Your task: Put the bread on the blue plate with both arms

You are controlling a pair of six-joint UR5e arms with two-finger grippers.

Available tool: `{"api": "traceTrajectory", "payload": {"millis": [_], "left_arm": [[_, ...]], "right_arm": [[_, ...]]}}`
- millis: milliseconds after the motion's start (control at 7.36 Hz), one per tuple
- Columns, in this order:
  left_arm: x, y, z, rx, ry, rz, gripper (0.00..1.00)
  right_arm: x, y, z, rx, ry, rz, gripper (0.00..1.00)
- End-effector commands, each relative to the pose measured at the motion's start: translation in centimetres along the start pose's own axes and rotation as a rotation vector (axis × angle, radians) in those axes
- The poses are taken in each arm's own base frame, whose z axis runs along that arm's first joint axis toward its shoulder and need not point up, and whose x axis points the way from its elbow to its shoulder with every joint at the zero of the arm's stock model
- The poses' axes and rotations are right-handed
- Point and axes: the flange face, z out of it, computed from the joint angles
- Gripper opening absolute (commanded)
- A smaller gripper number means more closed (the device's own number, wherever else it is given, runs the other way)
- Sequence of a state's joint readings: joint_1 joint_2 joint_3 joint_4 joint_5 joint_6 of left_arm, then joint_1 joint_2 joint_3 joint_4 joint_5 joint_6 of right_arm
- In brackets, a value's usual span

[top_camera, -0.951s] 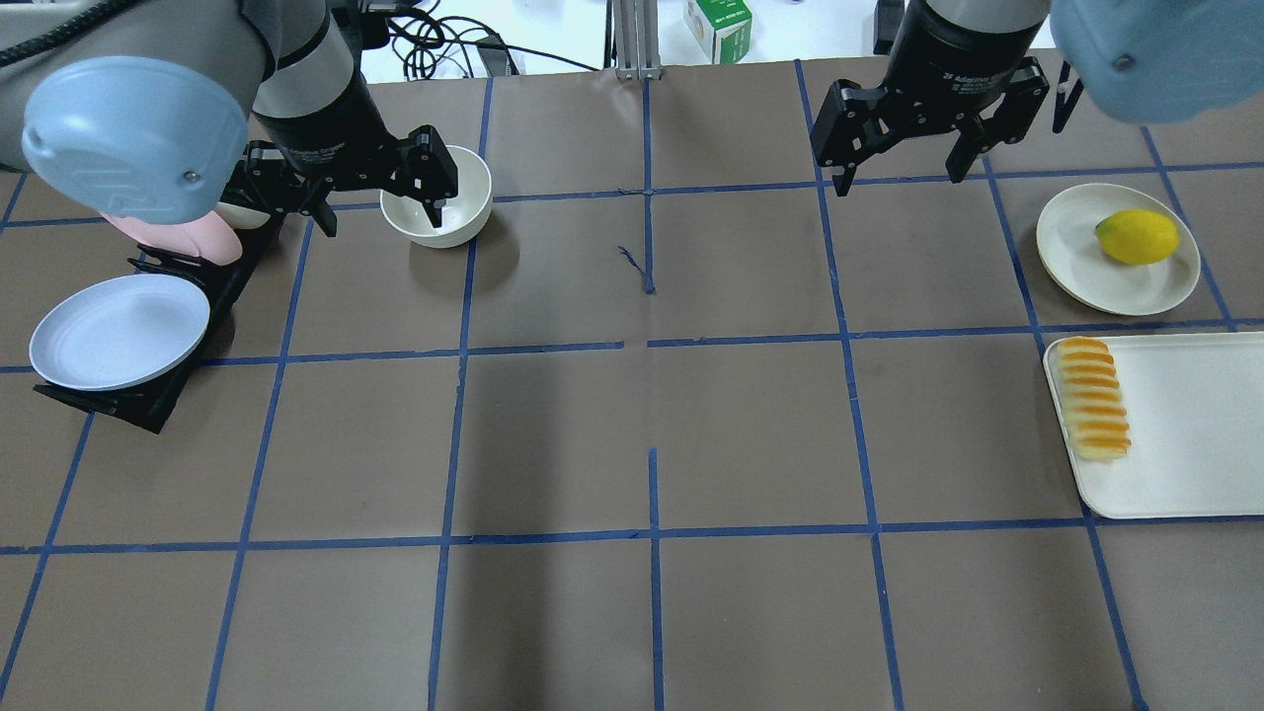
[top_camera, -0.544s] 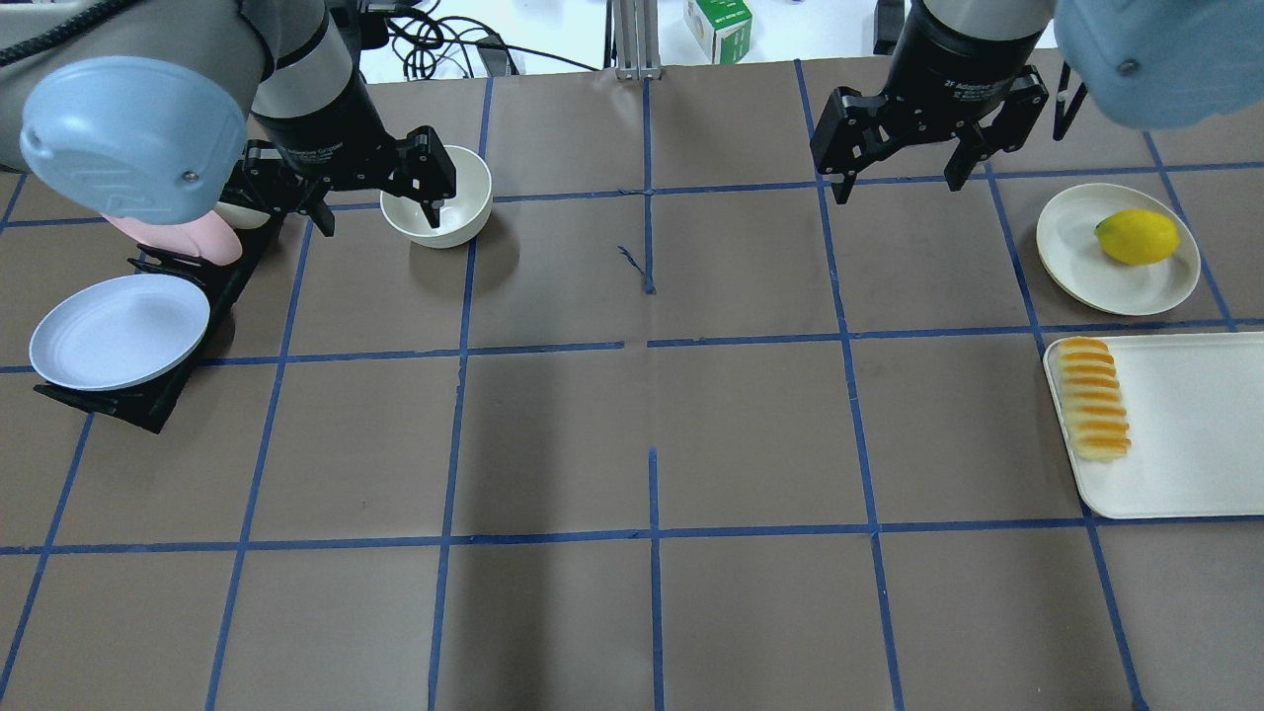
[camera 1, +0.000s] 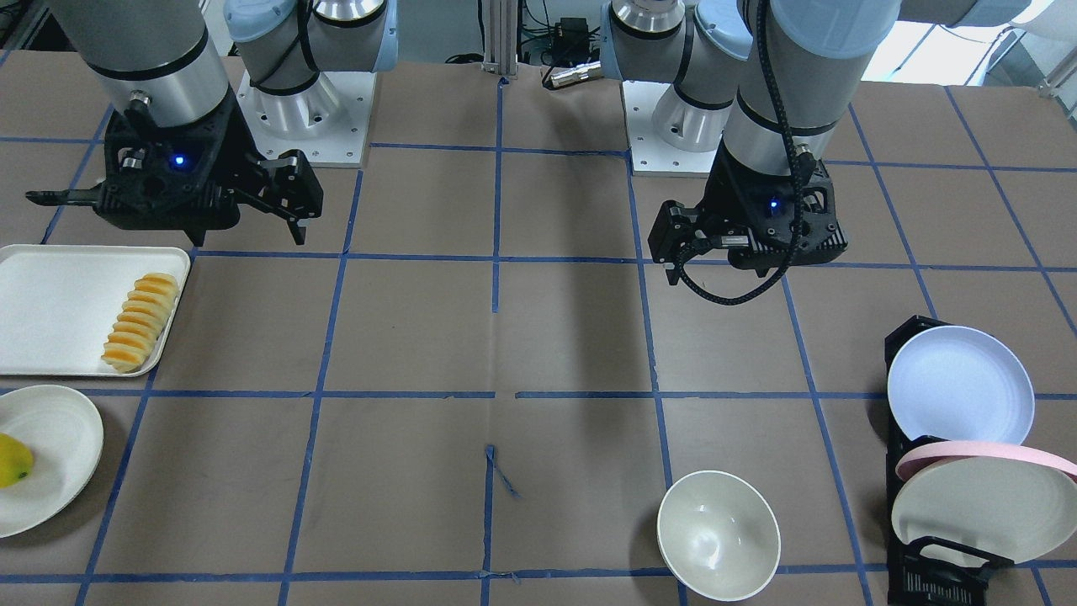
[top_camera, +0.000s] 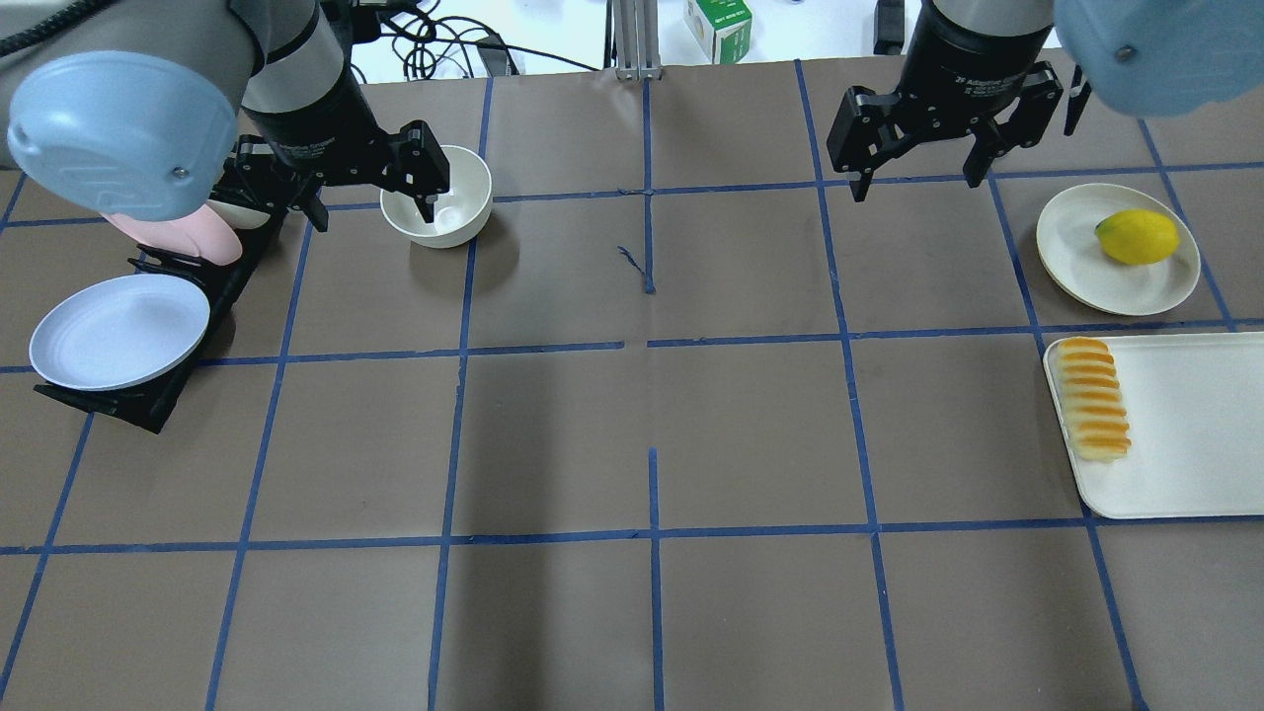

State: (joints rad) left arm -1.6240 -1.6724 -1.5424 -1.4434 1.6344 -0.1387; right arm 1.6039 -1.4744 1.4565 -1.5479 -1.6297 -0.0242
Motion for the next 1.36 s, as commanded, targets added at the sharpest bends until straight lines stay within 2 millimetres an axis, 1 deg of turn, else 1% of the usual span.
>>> {"api": "traceTrajectory", "payload": {"millis": [0,136,272,408,544,680,816,951,1087,1223], "left_arm": [[-0.4,-0.9,-0.9,0.092,0.006,-0.023,1.00],[-1.8,-1.1,-1.0,0.107,-0.012,-0.048,1.00],[-6.2,-1.9,-0.5,0.091,-0.078,-0.125,1.00],[-10.9,-2.9,-0.2,0.085,-0.085,-0.213,1.00],[-14.8,-3.3,-0.1,0.081,-0.097,-0.285,1.00],[-19.6,-3.8,1.1,0.060,-0.112,-0.402,1.00],[-27.4,-3.6,3.5,0.005,-0.113,-0.532,1.00],[-31.9,-2.8,6.0,-0.048,-0.114,-0.601,1.00],[-34.2,-2.7,6.0,-0.034,-0.123,-0.634,1.00],[-36.1,-2.3,7.3,-0.062,-0.121,-0.656,1.00]], "right_arm": [[5.7,-1.5,3.2,-0.060,0.028,0.091,1.00],[9.7,-1.3,5.9,-0.108,0.021,0.146,1.00],[14.3,-0.7,8.6,-0.138,0.008,0.173,1.00],[18.4,0.1,12.2,-0.123,0.002,0.202,1.00],[20.6,1.7,16.8,-0.104,0.007,0.248,1.00],[22.4,3.4,20.6,-0.071,0.010,0.268,1.00],[22.9,4.8,24.1,-0.083,0.007,0.288,1.00],[23.1,4.8,26.0,-0.096,0.002,0.289,1.00],[24.4,4.8,27.4,-0.121,-0.008,0.311,1.00],[25.0,4.9,27.6,-0.114,-0.006,0.324,1.00]]}}
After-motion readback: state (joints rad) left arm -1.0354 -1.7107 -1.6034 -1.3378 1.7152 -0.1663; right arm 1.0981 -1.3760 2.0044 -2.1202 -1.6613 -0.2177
